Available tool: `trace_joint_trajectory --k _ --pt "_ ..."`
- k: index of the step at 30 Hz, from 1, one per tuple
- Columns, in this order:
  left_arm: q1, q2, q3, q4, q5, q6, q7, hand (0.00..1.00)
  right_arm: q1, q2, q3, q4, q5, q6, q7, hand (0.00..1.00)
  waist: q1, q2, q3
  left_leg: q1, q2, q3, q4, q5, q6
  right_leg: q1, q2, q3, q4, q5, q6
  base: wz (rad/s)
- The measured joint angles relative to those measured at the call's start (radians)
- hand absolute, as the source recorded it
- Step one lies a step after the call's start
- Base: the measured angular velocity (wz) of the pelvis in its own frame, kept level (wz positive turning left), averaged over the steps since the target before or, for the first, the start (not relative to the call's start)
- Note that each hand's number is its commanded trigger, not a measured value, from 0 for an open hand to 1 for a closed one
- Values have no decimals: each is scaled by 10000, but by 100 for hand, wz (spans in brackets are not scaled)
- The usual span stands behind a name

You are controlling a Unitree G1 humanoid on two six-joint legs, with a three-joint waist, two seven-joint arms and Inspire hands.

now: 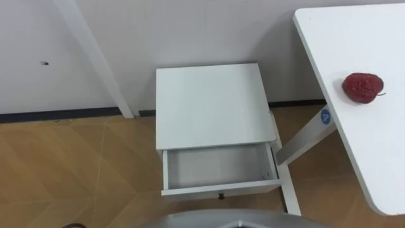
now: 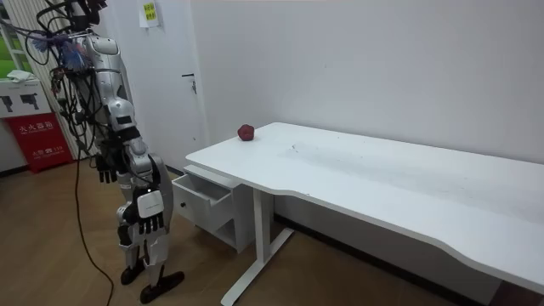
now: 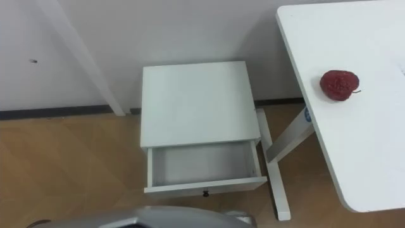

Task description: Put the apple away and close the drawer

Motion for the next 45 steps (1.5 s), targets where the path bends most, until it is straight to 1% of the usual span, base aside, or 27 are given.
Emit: trace_joint_trajectory --k 5,7,11,14,15,16,17,18,19,20,22,23,24,25,26,27,28,30,33,35,37,38,39,42,43,44,45 --pt "11 -29 -1 31 -46 -8 -43 0 -5 1 -18 13 51 -17 -58 0 -6 11 -1 20 -4 -4 16 0 0 27 5 46 1 0 0 0" --pt "1 -101 -15 139 -90 -39 -19 0 -23 1 -17 11 141 -62 -166 0 6 20 5 62 -5 -4 18 0 0 56 21 138 5 1 -2 0" --pt "-35 -220 -24 309 -108 -89 -21 0 -21 1 -104 8 1067 -132 -528 0 -26 33 15 141 -1 -23 9 -15 -8 131 31 154 -9 -1 -4 0" --pt "-123 -225 75 335 -103 -98 -12 0 -20 5 -787 5 2017 -135 -966 0 -37 44 15 154 -3 -22 11 -15 -8 129 31 171 -11 -8 -8 0" --pt "-137 -224 248 343 -105 -94 13 0 6 13 -946 44 2297 -124 -1219 0 -36 41 17 156 -2 -20 13 -15 -8 121 40 215 -7 -16 -11 -5" --pt "-107 -225 549 345 -111 -94 23 0 81 34 -1338 52 2830 -122 -1461 0 -43 38 19 169 4 12 17 -15 -9 111 51 272 5 -19 -11 -6" --pt "-111 -222 666 346 -116 -95 41 0 148 46 -1563 26 3175 -133 -1592 0 -61 39 19 170 6 21 17 -16 -10 112 56 285 3 -19 -11 -6" --pt "-83 -222 869 346 -137 -100 126 0 212 53 -2084 -3 4122 -192 -1880 0 -127 38 21 168 6 40 13 -16 -11 117 59 298 -4 -18 -11 -6" --pt "-74 -210 958 336 -359 -123 249 0 259 52 -2490 -12 5190 -315 -2166 0 -250 21 34 179 5 90 10 -17 -12 106 62 336 -15 -18 -11 -9" --pt "-82 -209 1050 326 -492 -153 295 0 274 54 -2699 -57 5762 -365 -2292 0 -285 15 35 181 2 143 8 -20 -17 76 63 383 -17 -18 -11 -19" --pt "-24 -208 1428 328 -781 -276 476 0 263 62 -3655 -197 7817 -558 -2695 0 -373 -22 44 190 12 259 4 -27 -20 14 70 453 2 -19 -14 -17" --pt "-32 -201 1539 328 -868 -349 480 0 244 60 -3893 -292 8251 -566 -2827 0 -385 -34 43 192 9 278 3 -28 -19 0 73 496 11 -20 -14 -9" --pt "-3 -183 1736 333 -899 -537 481 0 272 59 -4325 -448 8975 -691 -3043 0 -449 -50 42 180 -8 285 4 -37 -13 -28 78 538 3 -20 -12 -7" --pt "43 -147 1902 336 -897 -696 487 0 165 55 -4720 -508 9728 -901 -3229 0 -566 -92 41 167 -13 288 2 -42 -9 -50 80 548 3 -24 -6 -7" --pt "58 -130 1995 337 -902 -757 518 0 116 51 -4917 -515 10118 -992 -3285 0 -583 -108 36 161 -13 304 4 -52 -11 -60 87 560 0 -25 -5 -5" --pt "94 -108 2099 335 -900 -843 643 0 46 44 -5210 -518 10840 -1180 -3458 0 -601 -156 22 157 -15 334 6 -66 -17 -75 100 562 -1 -25 -6 -8" --pt "133 -97 2187 309 -904 -883 700 0 -19 22 -5388 -519 11504 -1336 -3630 0 -605 -194 10 148 -23 364 9 -80 -22 -99 111 585 1 -24 -6 -8" --pt "211 -93 2294 267 -903 -924 738 0 -80 14 -5628 -616 12331 -1539 -3913 0 -595 -222 2 125 1 509 12 -99 -35 -180 132 667 11 -15 -11 -14" --pt "289 -41 2304 259 -903 -968 852 0 -104 19 -5904 -980 13106 -1780 -4332 0 -611 -227 -4 83 3 527 93 -122 -43 -190 126 701 2 -12 -11 -7" --pt "326 15 2351 137 -902 -1023 862 0 -88 21 -5908 -1353 13578 -1952 -4641 0 -597 -219 -9 19 0 522 136 -123 -44 -235 119 705 38 -10 -8 -4" --pt "316 137 2352 19 -902 -1153 909 0 -127 19 -5909 -1891 13888 -2261 -5033 0 -577 -203 -13 -58 4 522 147 -122 -44 -389 123 737 161 -10 -9 -6" --pt "315 157 2350 -1 -902 -1182 924 0 -126 18 -5909 -2010 13903 -2332 -5114 0 -580 -200 -15 -56 4 522 148 -122 -44 -387 123 737 162 -10 -9 -5" --pt "315 173 2349 -26 -902 -1295 994 0 -130 15 -5908 -2216 13962 -2484 -5251 0 -561 -204 -21 -31 3 525 148 -122 -44 -377 129 769 176 -10 -9 -5" --pt "323 172 2337 -61 -901 -1460 1031 0 -194 18 -5907 -3052 14142 -2549 -5849 0 -560 -211 -17 -33 -5 526 148 -122 -44 -398 129 809 206 -10 -9 -2" --pt "349 177 2356 -70 -904 -1483 1031 0 -166 13 -5940 -3459 14200 -2630 -6090 0 -576 -263 -45 -33 -5 533 143 -122 -43 -453 127 833 283 -17 -7 -5" --pt "379 185 2357 -85 -900 -1489 1031 0 -141 6 -5981 -3660 14213 -2679 -6213 0 -581 -242 -28 -33 -4 550 141 -122 -43 -496 131 865 329 -20 -7 -7" --pt "456 213 2357 -131 -897 -1504 1030 0 -149 -73 -5987 -3949 14209 -2776 -6402 0 -605 -268 -26 -36 -4 541 143 -122 -42 -501 132 869 347 -20 -8 -4"
